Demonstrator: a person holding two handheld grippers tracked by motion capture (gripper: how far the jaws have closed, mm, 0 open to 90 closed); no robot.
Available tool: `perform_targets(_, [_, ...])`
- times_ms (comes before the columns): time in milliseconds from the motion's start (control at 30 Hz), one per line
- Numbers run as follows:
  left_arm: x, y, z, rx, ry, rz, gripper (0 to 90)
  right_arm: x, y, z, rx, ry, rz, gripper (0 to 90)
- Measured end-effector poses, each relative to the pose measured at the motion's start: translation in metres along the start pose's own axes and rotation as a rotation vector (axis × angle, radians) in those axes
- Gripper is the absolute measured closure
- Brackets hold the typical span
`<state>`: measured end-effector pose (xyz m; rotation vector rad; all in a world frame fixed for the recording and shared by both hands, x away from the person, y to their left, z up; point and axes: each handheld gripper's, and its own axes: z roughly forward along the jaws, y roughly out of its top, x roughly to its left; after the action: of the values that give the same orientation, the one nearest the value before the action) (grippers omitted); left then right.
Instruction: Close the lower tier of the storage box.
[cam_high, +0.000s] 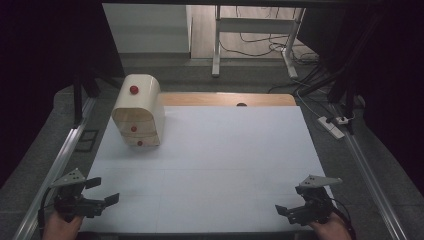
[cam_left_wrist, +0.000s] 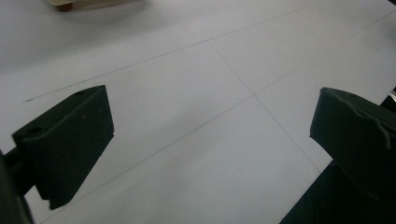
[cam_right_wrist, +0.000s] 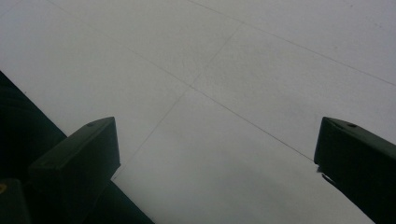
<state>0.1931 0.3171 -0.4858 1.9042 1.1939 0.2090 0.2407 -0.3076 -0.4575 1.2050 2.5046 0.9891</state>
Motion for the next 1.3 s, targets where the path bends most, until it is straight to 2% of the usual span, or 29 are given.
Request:
perform_targets(867, [-0.002,-0.012,-0.013,-0.019,0.015,-0.029,0.0,0.000,0.000,0.000,0.000,0.000,0.000,0.3])
perform_targets(1300, [-0.004,-0.018,-0.021,-0.025,0.048,-0.033,0.0,0.000,0.000,0.000,-0.002,-0.001,-0.002,0.2])
